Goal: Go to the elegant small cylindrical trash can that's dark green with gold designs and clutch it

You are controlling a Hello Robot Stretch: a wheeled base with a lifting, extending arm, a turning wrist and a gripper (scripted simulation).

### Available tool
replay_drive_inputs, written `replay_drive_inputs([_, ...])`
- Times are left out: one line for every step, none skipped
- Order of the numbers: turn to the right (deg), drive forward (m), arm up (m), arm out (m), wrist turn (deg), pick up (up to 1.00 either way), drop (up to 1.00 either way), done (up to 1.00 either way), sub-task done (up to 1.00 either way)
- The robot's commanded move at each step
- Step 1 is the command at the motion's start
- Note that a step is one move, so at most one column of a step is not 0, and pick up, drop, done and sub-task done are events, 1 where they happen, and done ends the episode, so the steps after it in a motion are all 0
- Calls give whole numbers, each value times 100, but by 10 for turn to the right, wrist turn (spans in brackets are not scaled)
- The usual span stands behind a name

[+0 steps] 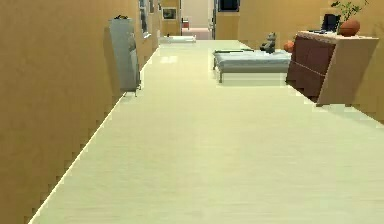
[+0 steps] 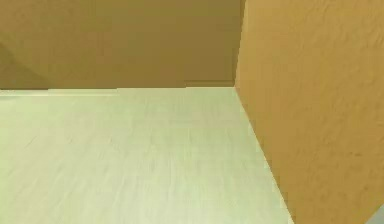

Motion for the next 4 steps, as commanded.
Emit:
replay_drive_inputs([0, 100, 0, 0, 0, 0, 0, 0, 0])
replay_drive_inputs([0, 100, 0, 0, 0, 0, 0, 0, 0])
replay_drive_inputs([0, 100, 0, 0, 0, 0, 0, 0, 0])
replay_drive_inputs([0, 100, 0, 0, 0, 0, 0, 0, 0])
